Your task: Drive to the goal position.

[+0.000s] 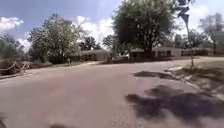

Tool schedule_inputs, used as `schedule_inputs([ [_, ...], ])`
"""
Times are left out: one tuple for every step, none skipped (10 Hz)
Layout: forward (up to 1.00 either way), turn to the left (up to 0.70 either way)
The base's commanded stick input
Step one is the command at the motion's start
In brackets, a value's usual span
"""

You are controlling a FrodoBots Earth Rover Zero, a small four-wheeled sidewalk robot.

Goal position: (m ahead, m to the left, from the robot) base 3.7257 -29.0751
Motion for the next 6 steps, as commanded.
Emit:
schedule_inputs([
  [0.7,0.0],
  [0.7,0.0],
  [0.7,0.0],
  [0.7,0.0],
  [0.7,0.0],
  [0.7,0.0],
])
